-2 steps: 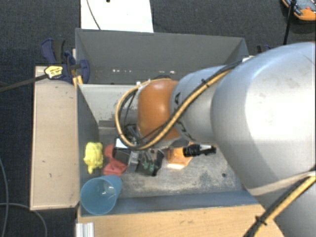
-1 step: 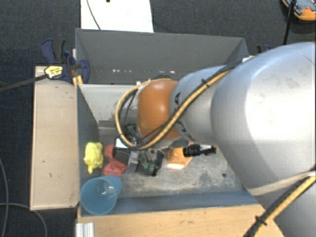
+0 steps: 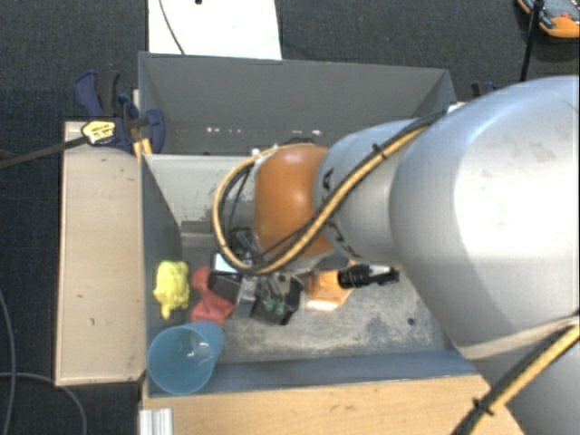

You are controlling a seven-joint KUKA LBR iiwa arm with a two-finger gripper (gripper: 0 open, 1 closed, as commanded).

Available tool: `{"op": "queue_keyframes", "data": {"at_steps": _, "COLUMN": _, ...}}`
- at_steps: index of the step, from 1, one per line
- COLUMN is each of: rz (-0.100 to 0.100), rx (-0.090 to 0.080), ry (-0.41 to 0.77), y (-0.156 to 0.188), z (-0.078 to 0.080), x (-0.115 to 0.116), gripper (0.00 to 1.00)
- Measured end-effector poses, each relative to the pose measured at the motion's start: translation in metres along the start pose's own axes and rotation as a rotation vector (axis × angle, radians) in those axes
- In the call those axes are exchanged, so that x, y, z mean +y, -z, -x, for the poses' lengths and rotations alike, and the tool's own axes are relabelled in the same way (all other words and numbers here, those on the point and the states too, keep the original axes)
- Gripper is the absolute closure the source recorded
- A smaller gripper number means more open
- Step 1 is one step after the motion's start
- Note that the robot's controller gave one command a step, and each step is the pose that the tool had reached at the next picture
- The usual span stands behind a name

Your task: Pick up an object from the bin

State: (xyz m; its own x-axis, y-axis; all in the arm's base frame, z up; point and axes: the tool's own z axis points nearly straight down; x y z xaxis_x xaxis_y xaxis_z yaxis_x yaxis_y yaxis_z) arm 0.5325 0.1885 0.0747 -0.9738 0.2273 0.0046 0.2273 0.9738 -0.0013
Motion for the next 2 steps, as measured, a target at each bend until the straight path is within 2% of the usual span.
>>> {"op": "queue_keyframes", "data": {"at_steps": 1, "rz": -0.005, "rx": 0.008, "ry": 0.000, "y": 0.020, "z": -0.002, "x": -0.002, "gripper": 1.00}}
{"op": "queue_keyframes", "data": {"at_steps": 2, "rz": -0.003, "rx": 0.003, "ry": 0.001, "y": 0.036, "z": -0.001, "x": -0.001, "gripper": 1.00}}
